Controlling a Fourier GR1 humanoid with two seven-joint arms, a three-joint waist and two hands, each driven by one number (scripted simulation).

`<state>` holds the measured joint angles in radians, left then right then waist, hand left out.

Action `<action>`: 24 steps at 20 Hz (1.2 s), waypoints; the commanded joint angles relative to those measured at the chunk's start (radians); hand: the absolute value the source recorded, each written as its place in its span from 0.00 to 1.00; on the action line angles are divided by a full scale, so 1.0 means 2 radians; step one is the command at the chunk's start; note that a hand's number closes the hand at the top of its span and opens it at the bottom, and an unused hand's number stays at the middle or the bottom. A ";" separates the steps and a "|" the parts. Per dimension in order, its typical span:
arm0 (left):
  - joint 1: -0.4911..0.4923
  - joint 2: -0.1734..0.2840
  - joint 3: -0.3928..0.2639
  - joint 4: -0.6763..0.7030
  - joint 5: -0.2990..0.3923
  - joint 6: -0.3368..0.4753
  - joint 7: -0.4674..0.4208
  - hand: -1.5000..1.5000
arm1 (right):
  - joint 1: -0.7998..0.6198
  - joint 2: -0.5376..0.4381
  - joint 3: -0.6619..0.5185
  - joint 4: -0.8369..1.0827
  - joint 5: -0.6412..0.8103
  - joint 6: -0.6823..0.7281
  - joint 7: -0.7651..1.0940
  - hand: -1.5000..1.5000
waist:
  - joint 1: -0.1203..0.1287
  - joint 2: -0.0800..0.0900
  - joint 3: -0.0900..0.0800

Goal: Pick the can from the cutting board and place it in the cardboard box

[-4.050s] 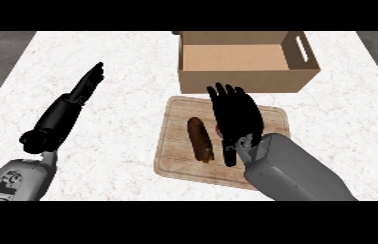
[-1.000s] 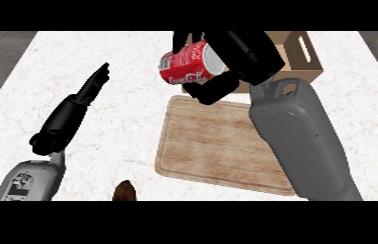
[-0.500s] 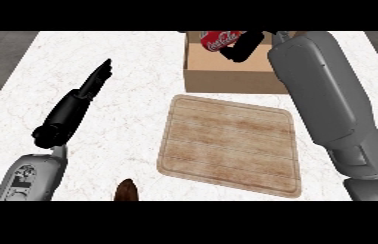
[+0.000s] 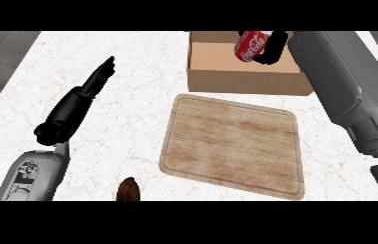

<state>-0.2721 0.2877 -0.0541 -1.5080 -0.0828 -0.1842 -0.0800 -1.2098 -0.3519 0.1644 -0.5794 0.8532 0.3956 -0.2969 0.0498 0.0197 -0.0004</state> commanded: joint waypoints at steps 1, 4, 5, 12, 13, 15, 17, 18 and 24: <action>0.007 -0.003 -0.005 -0.016 -0.003 0.000 0.011 0.50 | -0.026 -0.020 0.013 0.081 0.023 0.023 -0.051 0.00 | 0.006 0.000 0.000; -0.008 -0.016 -0.008 0.003 -0.011 0.010 0.005 0.50 | -0.027 -0.019 0.022 0.105 0.025 0.033 -0.126 0.00 | 0.004 0.003 0.000; 0.009 -0.004 -0.003 0.019 -0.014 0.001 -0.029 0.50 | -0.023 -0.013 0.014 0.108 0.019 0.018 -0.146 0.00 | 0.005 0.004 0.000; -0.015 -0.007 0.004 0.010 -0.010 0.006 0.003 0.50 | -0.034 0.017 -0.153 0.128 -0.150 0.050 -0.184 0.00 | -0.007 0.001 0.002; 0.001 -0.012 -0.007 0.005 -0.013 0.005 -0.009 0.50 | -0.038 0.016 -0.181 0.148 -0.177 0.071 -0.169 0.00 | 0.000 0.002 0.002; 0.011 -0.005 0.000 -0.007 -0.011 0.004 -0.006 0.50 | -0.041 0.004 -0.229 0.174 -0.221 0.085 -0.139 0.00 | 0.004 -0.001 0.002; -0.004 -0.010 -0.005 -0.003 -0.011 0.002 0.006 0.50 | -0.059 0.010 -0.265 0.200 -0.255 0.088 -0.092 0.00 | 0.003 0.001 0.001; -0.002 -0.001 0.007 -0.003 -0.002 -0.005 -0.003 0.50 | -0.065 -0.001 -0.277 0.214 -0.265 0.093 -0.071 0.00 | 0.006 0.001 0.001; -0.013 -0.006 -0.003 -0.001 -0.007 -0.009 -0.001 0.50 | -0.069 -0.062 -0.317 0.231 -0.297 0.078 -0.046 0.00 | 0.017 0.011 0.001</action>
